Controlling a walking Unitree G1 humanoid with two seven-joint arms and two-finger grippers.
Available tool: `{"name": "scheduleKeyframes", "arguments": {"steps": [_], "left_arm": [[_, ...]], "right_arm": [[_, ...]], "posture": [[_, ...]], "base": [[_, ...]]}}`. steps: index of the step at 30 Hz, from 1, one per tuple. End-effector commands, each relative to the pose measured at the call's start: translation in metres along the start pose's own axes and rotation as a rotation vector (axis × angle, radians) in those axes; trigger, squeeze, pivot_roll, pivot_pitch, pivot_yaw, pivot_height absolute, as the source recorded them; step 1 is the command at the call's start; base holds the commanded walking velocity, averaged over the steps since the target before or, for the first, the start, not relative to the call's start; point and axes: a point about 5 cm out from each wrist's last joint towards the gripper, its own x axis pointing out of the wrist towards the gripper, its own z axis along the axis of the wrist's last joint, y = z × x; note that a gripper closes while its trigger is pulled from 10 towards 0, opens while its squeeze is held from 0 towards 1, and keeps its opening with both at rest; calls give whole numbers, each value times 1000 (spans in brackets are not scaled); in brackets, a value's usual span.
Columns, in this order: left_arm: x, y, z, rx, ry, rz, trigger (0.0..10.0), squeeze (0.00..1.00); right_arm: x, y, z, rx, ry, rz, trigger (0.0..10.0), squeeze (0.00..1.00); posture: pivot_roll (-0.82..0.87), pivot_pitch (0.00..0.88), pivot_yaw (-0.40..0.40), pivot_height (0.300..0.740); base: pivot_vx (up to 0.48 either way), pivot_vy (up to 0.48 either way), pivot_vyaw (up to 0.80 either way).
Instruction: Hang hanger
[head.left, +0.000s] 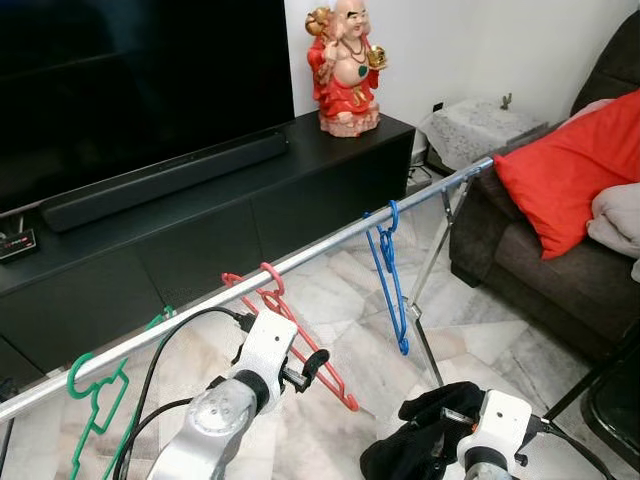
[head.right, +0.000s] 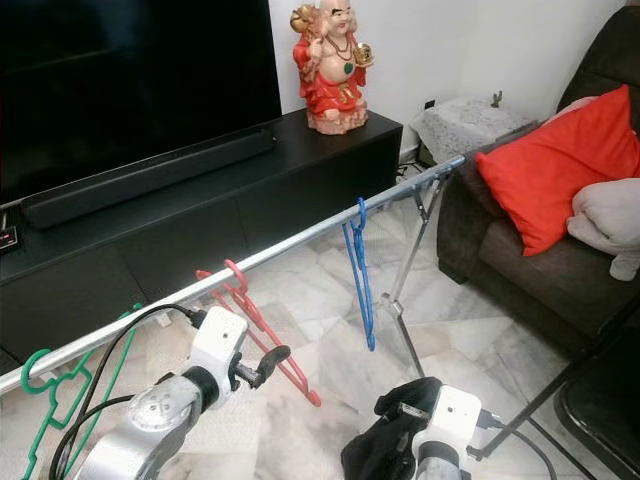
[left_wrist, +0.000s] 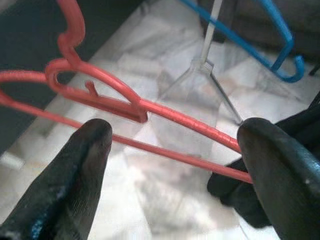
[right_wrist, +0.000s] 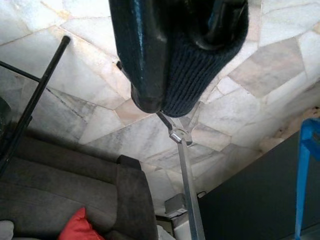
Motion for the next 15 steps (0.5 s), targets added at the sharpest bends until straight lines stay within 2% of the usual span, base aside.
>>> {"name": "scheduleKeyframes", "arguments": {"steps": [1,2,6,7,9,13,15], "left_arm": [[-2,0,4,1,29,40,10000,0],[-2,-3,6,-44,57,64,10000,0],[-1,-8,12,-73,68,89,10000,0],[0,-10,15,-106,85,115,10000,0],[3,-8,16,-163,113,174,10000,0],[5,-6,18,-193,119,224,10000,0],[10,-4,21,-248,120,256,10000,0]], "right_arm": [[1,3,1,-1,-8,7,10000,0],[1,3,1,0,-7,6,10000,0],[1,4,1,0,-6,4,10000,0],[1,4,0,-1,-4,3,10000,0],[0,4,0,-1,0,2,10000,0],[1,4,0,0,1,1,10000,0],[1,4,0,-1,3,0,10000,0]], "posture": [[81,60,61,740],[82,60,62,740],[85,60,64,740],[86,58,64,740],[84,58,65,740],[85,57,66,740],[88,56,63,740]], "base": [[0,0,0],[0,0,0],[0,0,0],[0,0,0],[0,0,0],[0,0,0],[0,0,0]]}}
